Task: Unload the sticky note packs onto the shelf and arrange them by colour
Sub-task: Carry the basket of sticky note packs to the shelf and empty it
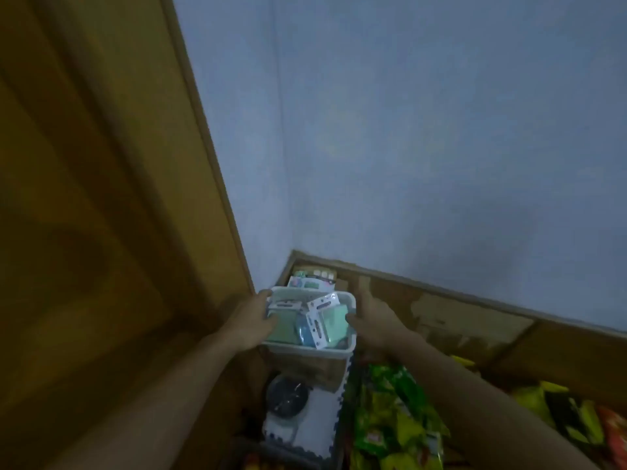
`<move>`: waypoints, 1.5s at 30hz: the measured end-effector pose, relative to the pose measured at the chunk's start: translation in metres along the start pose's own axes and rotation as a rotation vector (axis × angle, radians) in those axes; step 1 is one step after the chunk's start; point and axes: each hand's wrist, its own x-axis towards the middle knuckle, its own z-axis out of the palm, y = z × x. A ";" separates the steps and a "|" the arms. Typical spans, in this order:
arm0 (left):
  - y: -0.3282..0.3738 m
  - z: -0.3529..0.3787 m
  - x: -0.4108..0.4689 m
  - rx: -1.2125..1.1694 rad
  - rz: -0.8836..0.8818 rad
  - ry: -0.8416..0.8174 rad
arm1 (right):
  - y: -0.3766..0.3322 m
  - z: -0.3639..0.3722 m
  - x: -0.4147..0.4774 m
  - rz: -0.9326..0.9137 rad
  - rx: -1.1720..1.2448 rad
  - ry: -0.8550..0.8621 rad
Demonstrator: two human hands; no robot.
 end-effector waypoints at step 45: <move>0.023 0.024 -0.026 -0.852 -0.305 0.504 | 0.008 -0.038 0.005 0.135 0.303 0.119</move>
